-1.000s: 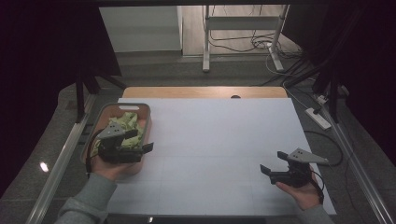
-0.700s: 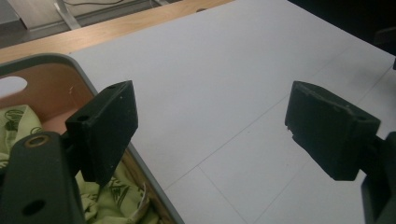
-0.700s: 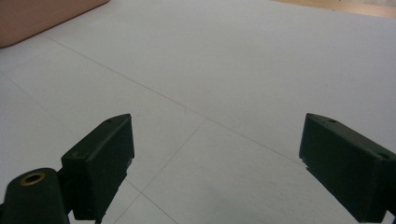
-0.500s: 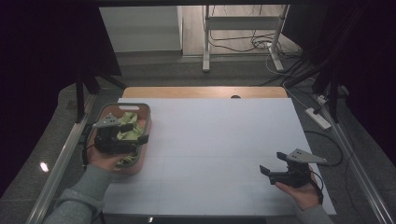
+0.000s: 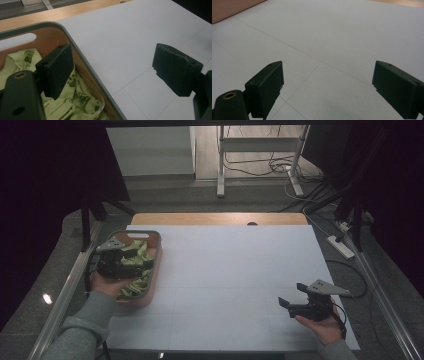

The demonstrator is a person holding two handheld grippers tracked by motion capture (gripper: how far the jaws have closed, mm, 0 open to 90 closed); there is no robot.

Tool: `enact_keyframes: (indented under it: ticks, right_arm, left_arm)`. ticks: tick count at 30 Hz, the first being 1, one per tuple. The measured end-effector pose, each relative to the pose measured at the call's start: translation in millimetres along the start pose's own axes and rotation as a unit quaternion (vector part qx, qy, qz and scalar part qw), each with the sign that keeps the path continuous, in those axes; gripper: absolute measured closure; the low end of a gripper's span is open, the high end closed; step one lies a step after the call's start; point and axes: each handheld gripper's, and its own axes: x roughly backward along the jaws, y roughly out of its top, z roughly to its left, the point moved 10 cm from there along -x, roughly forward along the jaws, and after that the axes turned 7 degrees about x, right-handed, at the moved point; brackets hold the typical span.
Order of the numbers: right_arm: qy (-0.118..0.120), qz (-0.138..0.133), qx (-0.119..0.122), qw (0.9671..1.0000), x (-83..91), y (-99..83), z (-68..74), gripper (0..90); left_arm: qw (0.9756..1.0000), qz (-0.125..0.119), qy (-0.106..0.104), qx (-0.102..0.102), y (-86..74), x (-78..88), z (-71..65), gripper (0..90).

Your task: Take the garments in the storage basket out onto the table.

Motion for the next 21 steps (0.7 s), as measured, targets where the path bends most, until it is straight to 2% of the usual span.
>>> enact_keyframes:
  ticks: [9, 13, 21]
  right_arm:
    - [0.001, 0.002, 0.002, 1.0, -1.2, 0.0, 1.2, 11.0]
    - [0.0, 0.004, 0.002, 1.0, -1.8, -0.5, 1.2, 11.0]
    - [0.001, 0.006, 0.001, 1.0, -2.0, -1.6, 1.4, 11.0]
  left_arm:
    - [0.9999, 0.005, 0.011, 0.001, 1.4, 1.2, 7.4, 17.2]
    - [0.9996, 0.013, 0.024, 0.007, 2.0, 0.4, 18.1, 16.6]
    - [0.9989, 0.026, 0.034, 0.019, -0.2, -4.9, 32.1, 16.3]
